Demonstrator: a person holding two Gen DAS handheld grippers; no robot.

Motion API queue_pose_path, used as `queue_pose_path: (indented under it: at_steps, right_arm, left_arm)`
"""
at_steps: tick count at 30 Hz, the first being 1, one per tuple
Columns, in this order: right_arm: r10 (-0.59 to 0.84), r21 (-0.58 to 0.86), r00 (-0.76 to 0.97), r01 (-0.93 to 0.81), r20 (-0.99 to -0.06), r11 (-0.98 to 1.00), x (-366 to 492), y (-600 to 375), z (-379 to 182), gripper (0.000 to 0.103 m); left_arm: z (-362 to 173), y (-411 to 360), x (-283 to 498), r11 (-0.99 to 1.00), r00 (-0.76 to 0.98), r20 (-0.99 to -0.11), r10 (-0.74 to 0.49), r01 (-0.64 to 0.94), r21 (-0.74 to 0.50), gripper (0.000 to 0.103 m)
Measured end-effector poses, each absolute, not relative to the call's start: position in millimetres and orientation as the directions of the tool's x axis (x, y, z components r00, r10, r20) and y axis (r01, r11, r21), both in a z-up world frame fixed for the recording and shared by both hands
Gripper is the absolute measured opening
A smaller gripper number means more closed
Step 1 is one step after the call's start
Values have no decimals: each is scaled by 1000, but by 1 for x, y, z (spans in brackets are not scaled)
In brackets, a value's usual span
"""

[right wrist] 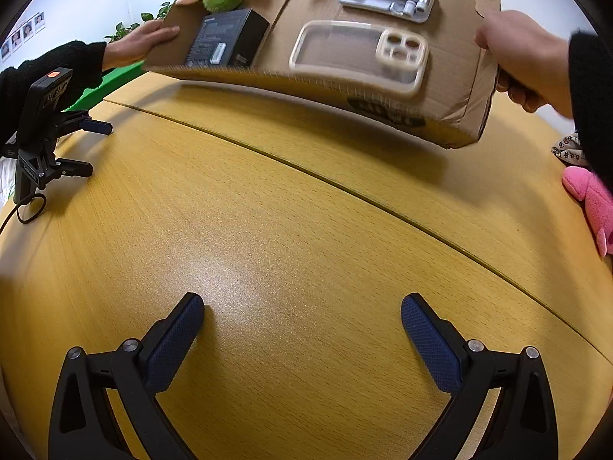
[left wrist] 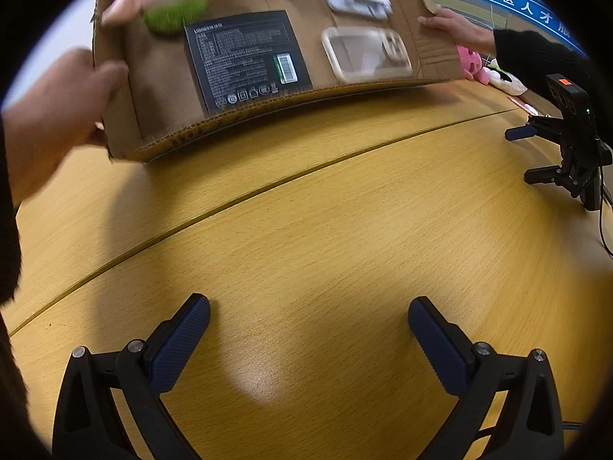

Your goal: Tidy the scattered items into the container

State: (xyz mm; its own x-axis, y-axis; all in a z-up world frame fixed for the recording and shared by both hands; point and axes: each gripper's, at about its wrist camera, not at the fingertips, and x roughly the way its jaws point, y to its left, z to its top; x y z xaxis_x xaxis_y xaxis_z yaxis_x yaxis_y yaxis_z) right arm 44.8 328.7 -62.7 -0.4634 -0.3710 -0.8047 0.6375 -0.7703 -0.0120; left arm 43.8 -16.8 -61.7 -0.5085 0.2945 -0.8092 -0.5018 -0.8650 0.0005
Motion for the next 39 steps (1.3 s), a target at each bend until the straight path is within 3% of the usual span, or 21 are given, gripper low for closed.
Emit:
queue_pose_path:
  at_steps: [39]
  right_arm:
    - [-370, -12, -462, 638, -806, -770, 40, 323, -62, 103]
  left_arm:
    - [-57, -12, 52, -867, -511, -809, 291, -498, 2, 103]
